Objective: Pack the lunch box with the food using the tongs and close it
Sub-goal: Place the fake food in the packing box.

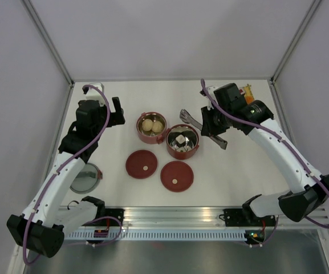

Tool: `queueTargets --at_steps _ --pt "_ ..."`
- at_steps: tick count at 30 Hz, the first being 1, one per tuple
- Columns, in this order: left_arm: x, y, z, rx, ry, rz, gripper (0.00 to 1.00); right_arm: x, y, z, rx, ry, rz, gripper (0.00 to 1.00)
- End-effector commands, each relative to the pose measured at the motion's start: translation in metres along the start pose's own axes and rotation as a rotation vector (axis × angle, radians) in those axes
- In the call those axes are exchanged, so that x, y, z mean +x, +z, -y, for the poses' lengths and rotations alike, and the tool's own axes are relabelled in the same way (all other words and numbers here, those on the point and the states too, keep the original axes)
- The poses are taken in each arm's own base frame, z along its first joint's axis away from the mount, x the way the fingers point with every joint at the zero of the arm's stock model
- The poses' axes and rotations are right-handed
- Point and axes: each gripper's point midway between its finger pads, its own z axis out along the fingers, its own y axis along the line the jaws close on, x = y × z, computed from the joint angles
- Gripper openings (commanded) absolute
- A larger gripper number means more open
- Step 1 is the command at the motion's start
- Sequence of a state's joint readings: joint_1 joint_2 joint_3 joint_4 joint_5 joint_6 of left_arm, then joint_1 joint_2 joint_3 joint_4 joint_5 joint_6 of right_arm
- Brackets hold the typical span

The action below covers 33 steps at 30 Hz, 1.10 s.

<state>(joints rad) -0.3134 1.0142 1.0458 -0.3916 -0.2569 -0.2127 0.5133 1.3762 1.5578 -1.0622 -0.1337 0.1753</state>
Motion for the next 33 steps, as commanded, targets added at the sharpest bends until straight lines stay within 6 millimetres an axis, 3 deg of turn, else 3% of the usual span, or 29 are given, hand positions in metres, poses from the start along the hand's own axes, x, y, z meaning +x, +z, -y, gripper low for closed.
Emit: queueTargets --at_steps 1,7,12,17,26,33 --pt "-0.019 -0.008 0.003 0.020 -0.021 0.053 1.00 0.030 -0.007 -0.009 -0.008 0.068 -0.059 0.08" --pt "-0.018 -0.007 0.004 0.026 -0.020 0.050 1.00 0.061 -0.003 -0.028 -0.069 0.083 -0.103 0.10" --pt "-0.019 -0.008 0.004 0.026 -0.021 0.054 1.00 0.071 0.014 -0.034 -0.106 0.053 -0.140 0.23" --pt "-0.020 -0.009 0.004 0.024 -0.018 0.056 1.00 0.060 0.027 -0.032 -0.088 0.025 -0.123 0.38" --pt "-0.021 -0.010 0.003 0.020 -0.020 0.062 1.00 0.041 0.055 -0.029 -0.064 -0.007 -0.130 0.44" --pt "-0.021 -0.010 0.003 0.021 -0.019 0.060 1.00 0.034 0.054 -0.028 -0.049 -0.009 -0.116 0.49"
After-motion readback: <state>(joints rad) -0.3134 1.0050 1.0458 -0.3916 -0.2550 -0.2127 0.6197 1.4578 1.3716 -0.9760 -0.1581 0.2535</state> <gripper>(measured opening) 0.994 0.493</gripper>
